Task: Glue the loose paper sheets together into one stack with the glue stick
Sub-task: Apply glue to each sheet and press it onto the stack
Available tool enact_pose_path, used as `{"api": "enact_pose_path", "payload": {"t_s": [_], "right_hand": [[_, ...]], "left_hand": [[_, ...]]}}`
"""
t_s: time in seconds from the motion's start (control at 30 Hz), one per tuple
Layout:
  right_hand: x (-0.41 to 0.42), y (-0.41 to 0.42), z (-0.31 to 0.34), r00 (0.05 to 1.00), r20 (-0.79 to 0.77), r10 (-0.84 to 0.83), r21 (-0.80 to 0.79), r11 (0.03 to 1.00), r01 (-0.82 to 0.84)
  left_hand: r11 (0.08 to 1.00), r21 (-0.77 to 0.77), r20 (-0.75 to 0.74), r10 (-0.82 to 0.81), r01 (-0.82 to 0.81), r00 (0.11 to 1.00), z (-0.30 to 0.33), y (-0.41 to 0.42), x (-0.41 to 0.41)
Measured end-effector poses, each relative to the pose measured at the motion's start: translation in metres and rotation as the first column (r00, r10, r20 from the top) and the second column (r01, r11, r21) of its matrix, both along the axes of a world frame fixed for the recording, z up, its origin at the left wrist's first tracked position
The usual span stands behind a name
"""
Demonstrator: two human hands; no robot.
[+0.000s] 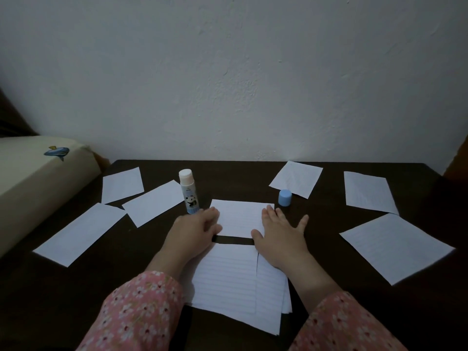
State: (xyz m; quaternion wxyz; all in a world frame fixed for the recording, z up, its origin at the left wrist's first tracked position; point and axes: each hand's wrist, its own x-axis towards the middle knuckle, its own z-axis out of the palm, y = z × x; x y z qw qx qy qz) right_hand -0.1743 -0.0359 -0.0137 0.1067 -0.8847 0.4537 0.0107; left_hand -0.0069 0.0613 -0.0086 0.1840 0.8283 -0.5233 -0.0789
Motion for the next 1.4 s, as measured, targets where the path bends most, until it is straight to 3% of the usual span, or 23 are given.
{"api": "enact_pose_path", "payload": {"t_s": [0.07,0.13,0.23,0.3,0.4,0.53,0.7,0.83,0.97,1.1,1.2,1.27,1.4], "right_hand": [[-0.001,-0.004,-0.001,0.985,0.170,-0.038,-0.049,0.998,0.047],[-0.002,-0.007,-0.003,0.953,0.299,-0.056,-0.106,0.990,0.092],[0.000,-0.014,-0.008,0.960,0.275,-0.056,-0.160,0.982,0.103],[0.001,-0.018,-0.009,0.972,0.221,-0.073,-0.134,0.985,0.104],[0.003,-0.020,-0.009,0.983,0.167,-0.081,-0.100,0.990,0.098],[0.006,-0.018,-0.007,0.979,0.175,-0.100,-0.060,0.992,0.112],[0.007,-0.017,-0.005,0.975,0.191,-0.113,-0.048,0.991,0.124],[0.006,-0.014,-0.001,0.964,0.234,-0.127,-0.050,0.989,0.142],[0.002,-0.011,-0.002,0.933,0.343,-0.111,-0.123,0.979,0.161],[-0.003,-0.004,-0.002,0.796,0.593,-0.120,-0.085,0.974,0.209],[-0.012,-0.001,0.002,0.558,0.813,-0.163,0.079,0.982,0.172],[-0.018,0.002,0.007,0.438,0.878,-0.192,0.145,0.980,0.140],[-0.029,0.010,0.013,0.395,0.891,-0.225,0.215,0.974,0.069]], "left_hand": [[0.942,-0.282,-0.155,0.143,-0.182,0.978,0.001,0.007,0.004],[0.839,-0.419,-0.250,0.261,-0.347,0.932,0.005,0.009,0.007],[0.723,-0.454,-0.358,0.388,-0.521,0.849,0.009,0.001,0.010],[0.711,-0.394,-0.456,0.399,-0.583,0.795,0.008,-0.005,0.013],[0.799,-0.303,-0.507,0.327,-0.519,0.798,0.004,-0.014,0.017],[0.843,-0.269,-0.487,0.297,-0.465,0.821,0.006,-0.018,0.020],[0.934,-0.130,-0.618,0.186,-0.333,0.764,0.025,0.004,0.027],[0.998,-0.005,-0.477,0.050,-0.060,0.878,0.045,0.037,0.023],[0.993,0.116,-0.461,0.035,0.021,0.887,0.044,0.054,0.003],[0.993,0.119,-0.405,0.030,0.020,0.914,0.034,0.059,-0.006],[0.998,0.049,-0.381,0.058,-0.042,0.923,0.027,0.058,-0.007],[0.996,0.000,-0.384,0.079,-0.085,0.920,0.022,0.057,-0.008],[0.972,-0.116,-0.469,0.128,-0.205,0.874,0.018,0.058,-0.009]]}}
